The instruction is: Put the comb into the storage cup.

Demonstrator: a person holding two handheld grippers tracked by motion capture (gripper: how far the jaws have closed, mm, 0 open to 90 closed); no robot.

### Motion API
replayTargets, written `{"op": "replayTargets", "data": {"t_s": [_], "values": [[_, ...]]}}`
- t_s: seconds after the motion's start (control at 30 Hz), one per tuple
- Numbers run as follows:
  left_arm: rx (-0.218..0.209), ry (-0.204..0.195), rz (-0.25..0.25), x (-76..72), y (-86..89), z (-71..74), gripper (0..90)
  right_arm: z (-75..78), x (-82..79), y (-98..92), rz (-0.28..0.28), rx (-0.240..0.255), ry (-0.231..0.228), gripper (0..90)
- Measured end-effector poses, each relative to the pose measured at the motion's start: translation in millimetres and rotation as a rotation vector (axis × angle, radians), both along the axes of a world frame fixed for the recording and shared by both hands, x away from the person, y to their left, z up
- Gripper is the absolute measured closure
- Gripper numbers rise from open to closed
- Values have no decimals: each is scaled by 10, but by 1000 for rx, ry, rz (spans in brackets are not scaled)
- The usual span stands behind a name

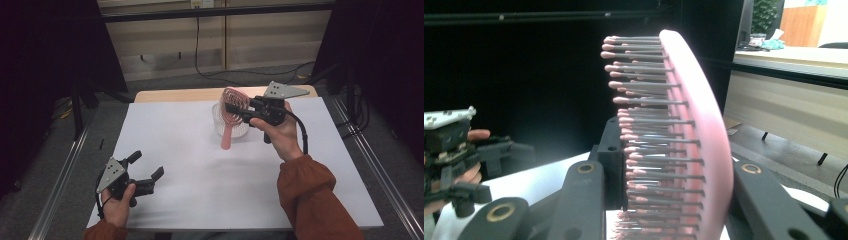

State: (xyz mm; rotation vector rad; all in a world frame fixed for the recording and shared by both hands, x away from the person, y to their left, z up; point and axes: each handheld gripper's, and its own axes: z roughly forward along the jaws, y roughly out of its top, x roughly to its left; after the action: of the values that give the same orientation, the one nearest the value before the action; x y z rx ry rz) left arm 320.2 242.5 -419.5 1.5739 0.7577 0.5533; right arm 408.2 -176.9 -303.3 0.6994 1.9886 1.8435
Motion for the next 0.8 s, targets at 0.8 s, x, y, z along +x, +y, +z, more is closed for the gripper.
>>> {"op": "replayTargets", "data": {"t_s": [0.8], "values": [[-6, -23, 10, -1, -9, -27, 22, 249, 209, -185, -137, 44, -25, 644]]}}
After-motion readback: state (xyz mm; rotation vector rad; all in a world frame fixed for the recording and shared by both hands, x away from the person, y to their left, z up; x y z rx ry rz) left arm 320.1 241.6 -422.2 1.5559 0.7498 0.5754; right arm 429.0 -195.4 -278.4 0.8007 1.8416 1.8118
